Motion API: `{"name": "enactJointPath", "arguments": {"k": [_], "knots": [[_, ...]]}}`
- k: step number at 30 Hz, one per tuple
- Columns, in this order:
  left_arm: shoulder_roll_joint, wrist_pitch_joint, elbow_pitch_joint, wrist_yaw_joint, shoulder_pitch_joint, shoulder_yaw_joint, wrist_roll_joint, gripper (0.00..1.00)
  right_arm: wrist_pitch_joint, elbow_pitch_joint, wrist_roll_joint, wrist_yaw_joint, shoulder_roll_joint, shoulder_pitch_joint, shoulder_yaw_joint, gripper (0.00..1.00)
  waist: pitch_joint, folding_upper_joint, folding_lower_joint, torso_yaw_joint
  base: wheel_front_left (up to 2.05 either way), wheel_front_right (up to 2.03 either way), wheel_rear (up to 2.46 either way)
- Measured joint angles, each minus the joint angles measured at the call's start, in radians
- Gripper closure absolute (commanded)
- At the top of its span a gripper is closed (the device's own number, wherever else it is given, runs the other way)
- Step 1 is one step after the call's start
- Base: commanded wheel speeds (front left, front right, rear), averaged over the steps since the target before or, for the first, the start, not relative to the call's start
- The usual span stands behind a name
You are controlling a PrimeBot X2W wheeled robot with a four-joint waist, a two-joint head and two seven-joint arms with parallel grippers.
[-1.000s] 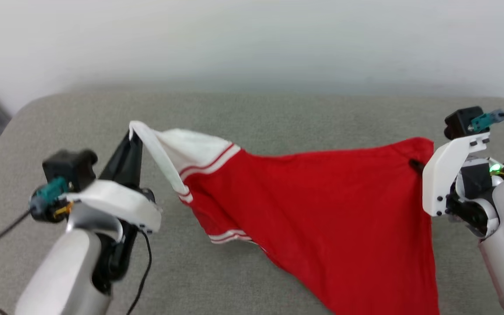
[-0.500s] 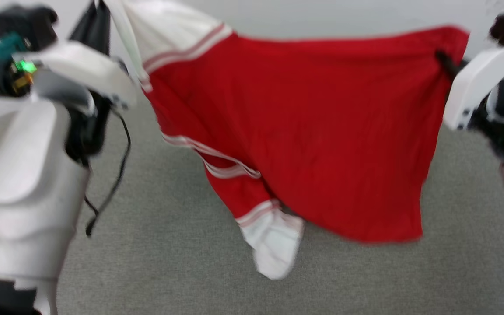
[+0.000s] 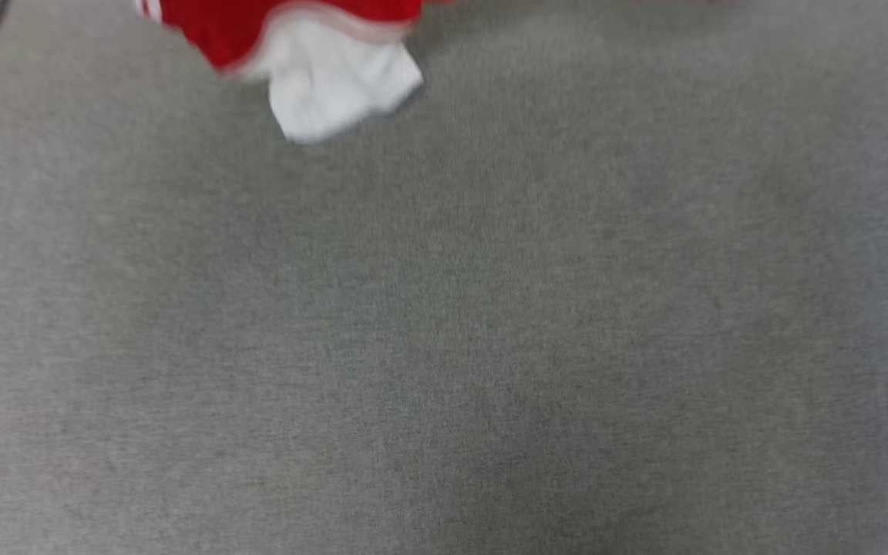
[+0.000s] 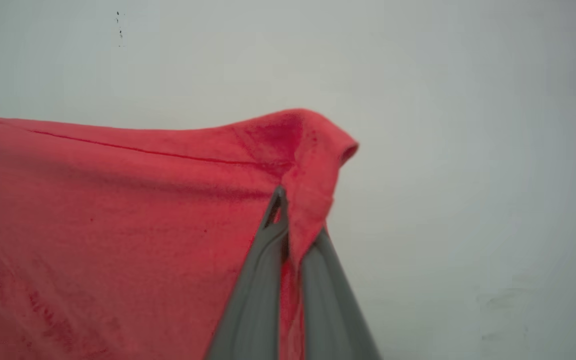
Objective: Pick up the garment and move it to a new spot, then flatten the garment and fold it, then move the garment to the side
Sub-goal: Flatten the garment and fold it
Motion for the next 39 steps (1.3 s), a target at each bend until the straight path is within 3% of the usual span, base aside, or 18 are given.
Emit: {"name": "enactJointPath", "arguments": {"k": [9,21,30,39], "knots": [[-0.010,-0.040,0.033,-0.013,-0.169,-0.001,0.009,1.00,-0.093,0.036,0.001,0.000,-0.003,-0.185,0.019,1.00,0.201,0.0000,0.0001,-0.003,0.00,0.00,0.00],[-0.067,-0.097,0.164,-0.044,-0.091,-0.009,-0.027,1.00,-0.170,0.261,0.048,0.000,0.010,-0.234,0.145,1.00,0.337,0.0000,0.0001,0.017,0.00,0.00,0.00],[-0.125,-0.123,0.291,-0.093,0.163,0.017,-0.100,1.00,-0.260,0.429,0.143,0.000,0.039,-0.053,0.252,1.00,0.235,0.0000,0.0000,0.032,0.00,0.00,0.00],[-0.136,-0.126,0.192,-0.108,0.623,0.096,-0.126,1.00,-0.325,0.388,0.274,0.000,0.020,0.326,0.389,1.00,0.015,0.0000,-0.0002,0.034,0.00,0.00,0.00]]}}
